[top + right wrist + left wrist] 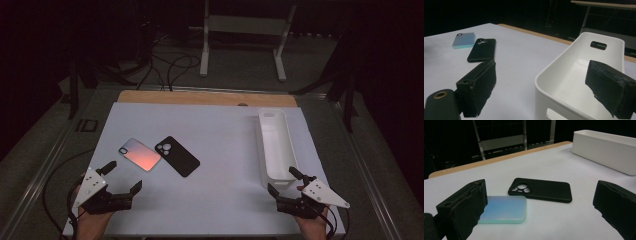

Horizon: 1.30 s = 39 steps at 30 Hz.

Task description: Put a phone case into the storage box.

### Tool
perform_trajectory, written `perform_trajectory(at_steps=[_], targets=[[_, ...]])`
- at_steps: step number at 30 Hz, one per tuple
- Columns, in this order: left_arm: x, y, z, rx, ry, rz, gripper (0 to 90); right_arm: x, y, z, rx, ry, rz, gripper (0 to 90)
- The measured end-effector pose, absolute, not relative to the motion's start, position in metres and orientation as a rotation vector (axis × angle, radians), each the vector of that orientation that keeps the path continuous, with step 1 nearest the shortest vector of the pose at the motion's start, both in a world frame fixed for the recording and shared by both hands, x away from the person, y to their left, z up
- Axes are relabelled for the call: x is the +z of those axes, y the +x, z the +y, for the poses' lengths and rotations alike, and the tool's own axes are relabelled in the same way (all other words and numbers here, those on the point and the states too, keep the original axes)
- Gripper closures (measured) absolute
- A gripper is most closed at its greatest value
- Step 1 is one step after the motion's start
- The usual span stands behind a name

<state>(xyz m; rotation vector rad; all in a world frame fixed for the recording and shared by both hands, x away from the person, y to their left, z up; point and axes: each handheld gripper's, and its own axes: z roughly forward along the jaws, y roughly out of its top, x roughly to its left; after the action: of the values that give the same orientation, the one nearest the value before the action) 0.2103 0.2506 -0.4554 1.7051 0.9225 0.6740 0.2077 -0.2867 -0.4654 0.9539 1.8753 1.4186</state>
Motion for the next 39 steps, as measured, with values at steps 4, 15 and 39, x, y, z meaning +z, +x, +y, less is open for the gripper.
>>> perform_trajectory(at_steps=[4, 15, 39], targets=[[-0.456, 0.210, 0.252, 0.674, 1.705, 0.928, 0.0, -0.466, 0.208, -0.287, 1.415, 0.958, 1.875, 9.8], [-0.457, 0.209, 0.254, 0.675, 1.688, 0.946, 0.0, -0.467, 0.208, -0.288, 1.414, 0.966, 1.871, 9.9], [-0.447, 0.220, 0.247, 0.639, 1.713, 1.063, 13.4, -0.469, 0.211, -0.288, 1.395, 0.986, 1.871, 10.1]])
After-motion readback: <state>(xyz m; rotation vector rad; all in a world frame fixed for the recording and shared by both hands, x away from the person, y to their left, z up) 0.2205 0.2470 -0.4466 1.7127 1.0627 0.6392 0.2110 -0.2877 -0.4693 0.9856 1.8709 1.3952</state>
